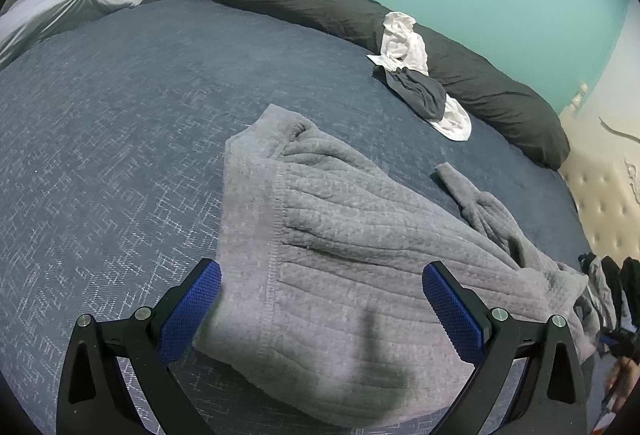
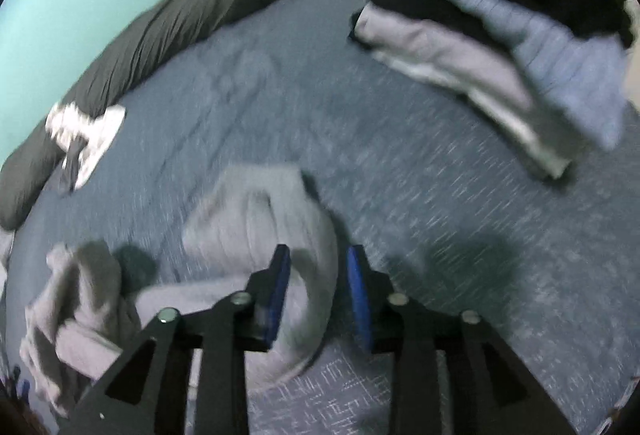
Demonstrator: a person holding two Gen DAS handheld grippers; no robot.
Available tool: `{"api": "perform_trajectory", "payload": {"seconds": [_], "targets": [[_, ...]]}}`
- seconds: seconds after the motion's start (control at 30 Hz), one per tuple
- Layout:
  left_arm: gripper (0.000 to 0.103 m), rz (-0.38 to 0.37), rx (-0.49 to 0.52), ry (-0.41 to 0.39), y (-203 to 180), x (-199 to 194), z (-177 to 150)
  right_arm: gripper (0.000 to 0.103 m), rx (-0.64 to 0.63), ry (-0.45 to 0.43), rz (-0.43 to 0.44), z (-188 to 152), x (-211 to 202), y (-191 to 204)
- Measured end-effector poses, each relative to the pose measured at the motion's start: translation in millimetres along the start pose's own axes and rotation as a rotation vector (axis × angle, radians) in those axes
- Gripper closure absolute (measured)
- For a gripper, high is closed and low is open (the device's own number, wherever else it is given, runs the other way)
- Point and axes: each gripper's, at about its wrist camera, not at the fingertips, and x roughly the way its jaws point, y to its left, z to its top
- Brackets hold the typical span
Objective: Fold clothes
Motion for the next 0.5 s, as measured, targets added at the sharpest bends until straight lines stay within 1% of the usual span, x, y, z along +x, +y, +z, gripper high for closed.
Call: {"api": "perform_trajectory", "payload": {"seconds": [0.03, 0.07, 0.2, 0.27, 0.33, 0.4, 0.5], "targets": [[0.0, 0.0, -0.001, -0.001, 0.1, -0.4, 0.0, 0.07, 0.003, -0.023, 0.0, 2.9, -6.3, 3.7], [0.0, -0.001, -0.001, -0.002, -0.2, -0.9, 0.0, 0.068, -0.015, -0.028, 0.032, 6.8, -9.7, 11.2], [0.0, 0.0, 0.003, -0.001, -1.1, -1.1, -0.5, 0.057, -0.135, 0.021, 0.184, 15.8, -4.1, 67.2], [0.0, 0.001, 0.001, -0.002, -1.0, -1.2, -0.4, 0.045, -0.199, 0.09, 0.284, 19.4, 10.5, 110.1], [0.0, 0.002, 0.0, -0.002, -1.1, -1.2, -0.2, 0.044, -0.277, 0.176, 0.36, 18.8, 29.7, 157.6], [0.0, 0.001, 0.0, -0.001, -1.1, -0.9, -0.1, 0.044, -0.382, 0.246, 0.376, 14.9, 48.0, 207.2], [0.0, 0.004, 0.0, -0.002, -0.2, -0.3, 1.1, 0.044, -0.515, 0.279, 0.372, 5.9, 68.1, 264.2]]}}
